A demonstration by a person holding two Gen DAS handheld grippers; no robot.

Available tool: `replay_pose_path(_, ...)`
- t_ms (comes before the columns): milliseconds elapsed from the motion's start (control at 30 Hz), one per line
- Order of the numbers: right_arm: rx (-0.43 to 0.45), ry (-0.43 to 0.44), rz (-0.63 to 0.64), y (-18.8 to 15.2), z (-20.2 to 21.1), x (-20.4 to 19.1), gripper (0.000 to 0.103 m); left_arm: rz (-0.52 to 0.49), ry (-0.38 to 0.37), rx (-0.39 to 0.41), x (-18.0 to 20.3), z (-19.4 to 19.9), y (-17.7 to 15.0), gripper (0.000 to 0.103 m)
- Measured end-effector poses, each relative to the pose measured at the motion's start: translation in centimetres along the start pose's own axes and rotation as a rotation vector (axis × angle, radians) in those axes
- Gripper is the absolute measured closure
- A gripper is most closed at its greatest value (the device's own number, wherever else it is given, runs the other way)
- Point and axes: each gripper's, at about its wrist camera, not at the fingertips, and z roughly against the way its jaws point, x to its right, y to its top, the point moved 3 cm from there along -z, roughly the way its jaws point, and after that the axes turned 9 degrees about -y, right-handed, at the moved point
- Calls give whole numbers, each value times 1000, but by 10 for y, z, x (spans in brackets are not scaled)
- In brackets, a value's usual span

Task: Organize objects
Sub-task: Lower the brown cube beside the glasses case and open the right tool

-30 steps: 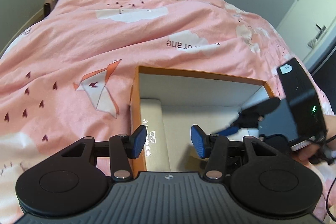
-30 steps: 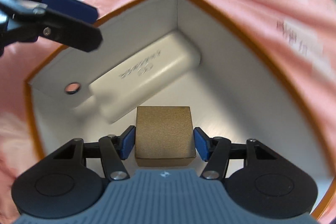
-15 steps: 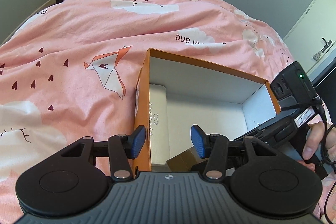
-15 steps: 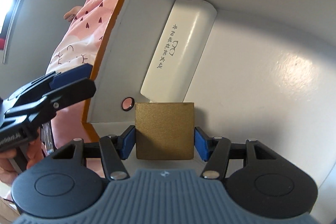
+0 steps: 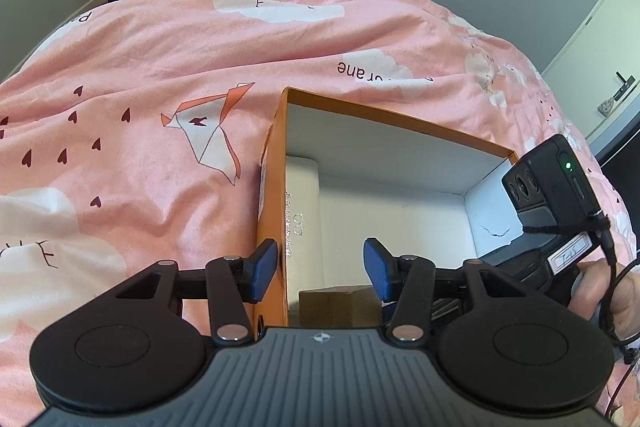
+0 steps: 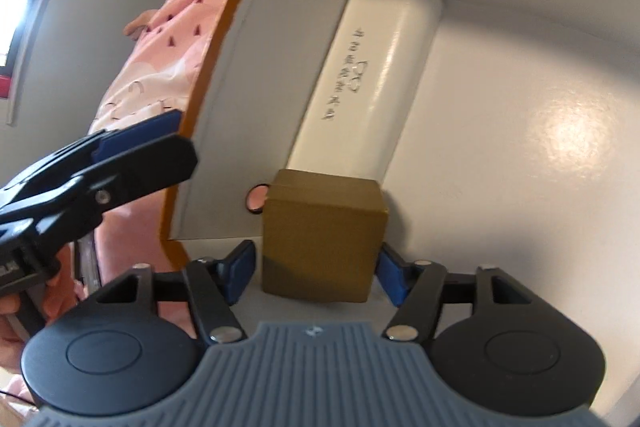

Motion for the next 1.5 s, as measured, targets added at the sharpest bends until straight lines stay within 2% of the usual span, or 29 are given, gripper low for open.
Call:
replay_pose_path(67, -4, 13, -6, 2, 2, -1, 23, 1, 1, 0, 0, 0, 0, 45)
replay_pose_path(333, 30, 16, -16, 15, 12, -3, 25, 2, 2, 5, 0, 0, 1, 45)
replay_pose_path(433, 42, 31, -23, 17, 18, -3, 32, 4, 1, 5, -1, 0, 1, 45)
replay_pose_path(500, 51, 32, -18, 17, 24, -2, 42, 5, 1, 6, -1, 0, 2, 45)
replay_pose_path(600, 32, -31, 7, 16, 21, 0, 57, 4, -3, 8, 1, 1, 2, 45)
replay_pose_path(767, -30, -95, 83, 6, 11, -2, 57, 1, -3, 8, 1, 2, 2, 45)
replay_pose_path(867, -66, -157, 158, -1, 2, -7, 64, 0, -4, 7, 1, 2, 2, 45)
replay_pose_path(1033, -60, -130, 163, 1, -2, -7, 67, 3, 0, 4, 1, 2, 1, 45)
replay_pose_path(1133, -31, -122, 240, 1, -1, -17, 77, 8, 3, 2, 0, 2, 1, 45)
replay_pose_path(1200, -16, -112, 301, 1, 1, -24, 75, 10, 5, 4, -1, 3, 2, 45)
replay_pose_path(1333, -4, -97, 312, 5, 9, -32, 67, 11, 1, 7, -1, 4, 3, 45)
replay_pose_path(1467, 16, -85, 283, 9, 19, -28, 68, 10, -2, 6, 0, 3, 2, 45)
replay_pose_path(1500, 21, -87, 271, 9, 20, -27, 72, 11, -2, 6, 0, 3, 2, 45)
